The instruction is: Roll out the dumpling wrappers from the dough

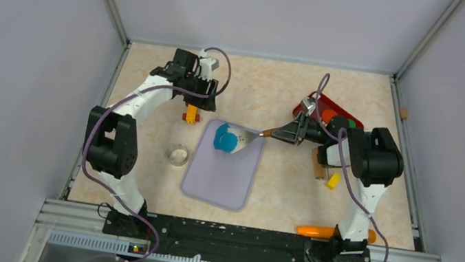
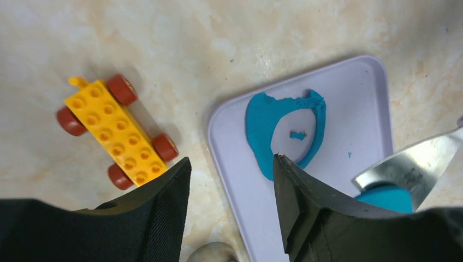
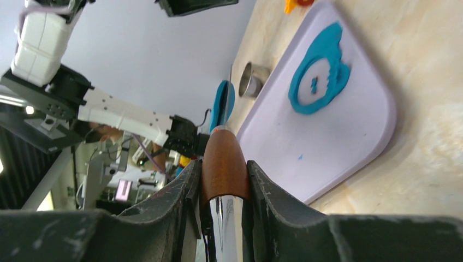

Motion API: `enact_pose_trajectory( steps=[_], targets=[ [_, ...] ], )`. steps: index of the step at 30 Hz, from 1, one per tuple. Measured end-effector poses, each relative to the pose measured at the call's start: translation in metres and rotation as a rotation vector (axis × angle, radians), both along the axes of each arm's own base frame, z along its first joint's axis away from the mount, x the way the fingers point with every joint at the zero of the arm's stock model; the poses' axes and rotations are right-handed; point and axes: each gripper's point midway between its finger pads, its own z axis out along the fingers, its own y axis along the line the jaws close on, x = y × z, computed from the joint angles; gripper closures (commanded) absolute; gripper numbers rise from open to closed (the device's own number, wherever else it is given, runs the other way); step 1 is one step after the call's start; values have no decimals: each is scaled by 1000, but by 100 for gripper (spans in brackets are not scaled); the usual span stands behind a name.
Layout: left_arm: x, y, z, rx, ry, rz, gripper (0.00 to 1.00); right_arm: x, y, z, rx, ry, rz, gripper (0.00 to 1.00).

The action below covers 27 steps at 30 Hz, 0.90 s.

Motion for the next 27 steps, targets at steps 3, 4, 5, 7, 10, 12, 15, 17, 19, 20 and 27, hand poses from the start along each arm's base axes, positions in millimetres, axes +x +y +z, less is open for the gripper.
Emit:
enact_pose_trajectory(
  steps=[3, 4, 5, 7, 10, 12, 15, 17, 19, 20, 27],
  targets=[
    [9, 3, 22, 10, -68, -23, 38, 12, -9, 7, 10, -11, -35, 100],
    [12, 4, 27, 18, -87, -31, 38, 17, -13, 9, 13, -15, -48, 100],
    [14, 6, 30, 25, -100, -34, 38, 22, -17, 12, 16, -19, -62, 100],
    [20, 10, 37, 45, -134, -45, 37, 31, -26, 16, 21, -24, -90, 100],
    [22, 12, 40, 65, -153, -63, 37, 45, -41, 22, 28, -41, -140, 100],
    [21, 13, 39, 76, -154, -77, 37, 53, -52, 26, 31, -55, -171, 100],
    [19, 14, 37, 86, -150, -91, 37, 66, -72, 29, 31, -69, -232, 100],
    [18, 14, 37, 88, -151, -94, 37, 73, -84, 30, 30, -73, -268, 100],
    [18, 14, 38, 89, -155, -96, 36, 78, -96, 30, 29, -72, -301, 100],
    [18, 15, 39, 88, -157, -97, 36, 80, -101, 30, 29, -71, -316, 100],
    [16, 14, 51, 81, -183, -101, 36, 91, -135, 28, 14, -79, -404, 100]
  ],
)
